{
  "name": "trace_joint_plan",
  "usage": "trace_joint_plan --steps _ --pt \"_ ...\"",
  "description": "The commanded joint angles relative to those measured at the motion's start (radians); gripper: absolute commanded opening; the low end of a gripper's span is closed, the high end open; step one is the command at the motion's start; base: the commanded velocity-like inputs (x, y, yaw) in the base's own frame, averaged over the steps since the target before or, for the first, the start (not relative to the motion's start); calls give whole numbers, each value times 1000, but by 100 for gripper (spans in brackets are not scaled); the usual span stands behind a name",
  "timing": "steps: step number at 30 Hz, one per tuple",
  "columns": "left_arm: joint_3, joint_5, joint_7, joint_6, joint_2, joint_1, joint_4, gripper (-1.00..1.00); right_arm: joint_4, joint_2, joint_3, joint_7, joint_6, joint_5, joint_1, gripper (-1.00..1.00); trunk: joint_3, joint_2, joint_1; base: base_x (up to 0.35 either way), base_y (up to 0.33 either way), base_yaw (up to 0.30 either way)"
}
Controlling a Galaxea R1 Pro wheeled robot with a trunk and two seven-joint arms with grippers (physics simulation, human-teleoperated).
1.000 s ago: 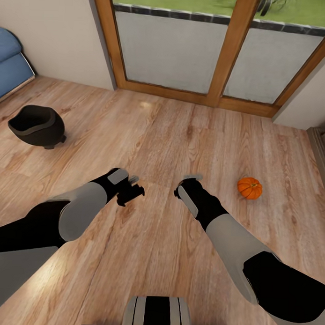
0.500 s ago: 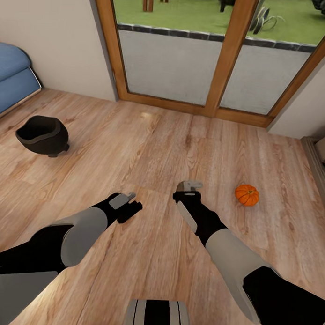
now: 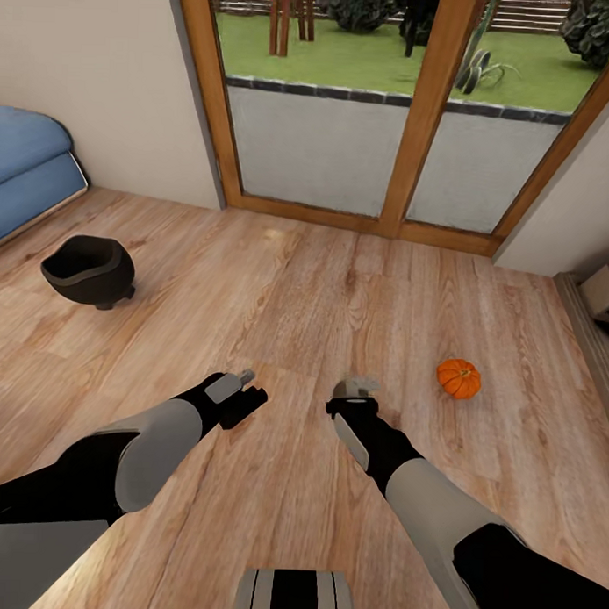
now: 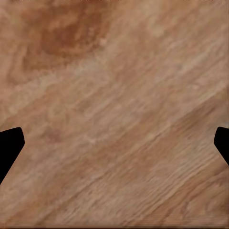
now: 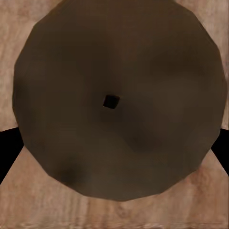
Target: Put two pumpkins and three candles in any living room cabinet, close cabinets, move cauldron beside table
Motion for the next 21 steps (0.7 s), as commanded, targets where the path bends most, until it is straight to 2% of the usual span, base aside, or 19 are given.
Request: trace_joint_plan --steps 1,7,8,21 --pt "8 -4 6 4 0 2 -2 100 9 0 5 4 4 3 4 -100 3 0 -1 0 0 0" --pt "8 -4 5 4 -1 6 -2 100 24 0 5 79 3 3 19 -100 27 1 -3 0 0 0" --pt "8 -4 6 4 -1 10 -2 100 37 0 2 109 4 2 21 -100 30 2 -4 0 0 0" --pt "8 -4 7 2 -1 65 -2 100 104 0 3 121 3 1 26 -100 81 5 -10 0 0 0"
